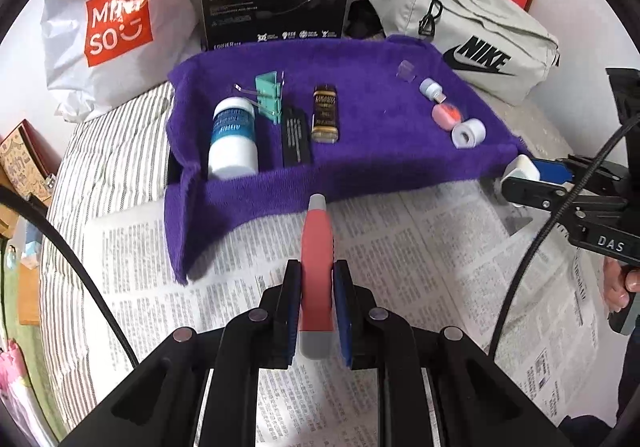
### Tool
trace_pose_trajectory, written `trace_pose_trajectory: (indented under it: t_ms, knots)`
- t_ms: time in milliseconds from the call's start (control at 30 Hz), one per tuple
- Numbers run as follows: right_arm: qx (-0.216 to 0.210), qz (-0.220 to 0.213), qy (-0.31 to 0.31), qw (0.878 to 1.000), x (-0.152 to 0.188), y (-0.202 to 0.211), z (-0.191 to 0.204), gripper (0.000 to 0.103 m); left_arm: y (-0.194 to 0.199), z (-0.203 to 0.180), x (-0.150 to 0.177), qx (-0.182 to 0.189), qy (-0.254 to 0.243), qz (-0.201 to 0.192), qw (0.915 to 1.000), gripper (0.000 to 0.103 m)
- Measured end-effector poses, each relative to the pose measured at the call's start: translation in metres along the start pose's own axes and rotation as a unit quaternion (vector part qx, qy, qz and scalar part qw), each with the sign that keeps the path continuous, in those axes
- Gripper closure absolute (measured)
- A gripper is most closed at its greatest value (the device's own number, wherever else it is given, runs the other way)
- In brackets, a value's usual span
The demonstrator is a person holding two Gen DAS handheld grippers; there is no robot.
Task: Organize rigid objects
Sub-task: 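Carry the pink tube with the left tool while the right tool carries the charger to the towel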
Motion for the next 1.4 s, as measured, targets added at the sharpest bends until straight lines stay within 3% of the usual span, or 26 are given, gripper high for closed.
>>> trace_pose_trajectory:
  t_ms: [367,767,1133,1400]
  knots:
    - [0.002,-0.011,0.002,1.0,-0.037,-0.009,-0.01,0.059,-0.001,0.011,-0.035,-0.004,0.004,-0.01,0.9999,0.087]
    - [0.033,-0.014,-0.006,0.999,-0.092,-0.055,-0.043,0.059,-0.008,0.027,-0.053,-0.005,0.016,-0.02,0.9996,0.087]
    - [0.057,0.023,-0.001,0.998,-0.102,-0.101,-0.051,0.059,-0.018,0.039,-0.057,-0.001,0.023,-0.013,0.9997,0.087]
    - [0.055,0.03,0.002,0.998,-0.101,-0.107,-0.053,0.058,-0.022,0.038,-0.06,0.004,0.021,-0.009,0.9997,0.087]
Point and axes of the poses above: each gripper's, at about its wrist camera, not at the fingertips, and y roughly against the way its jaws point, z to its left, x to its underside, the point moved 7 cm from there along -y, roughly the way its jaws point, and after that the axes turned 1 degree about -x, right-handed, at the moved point
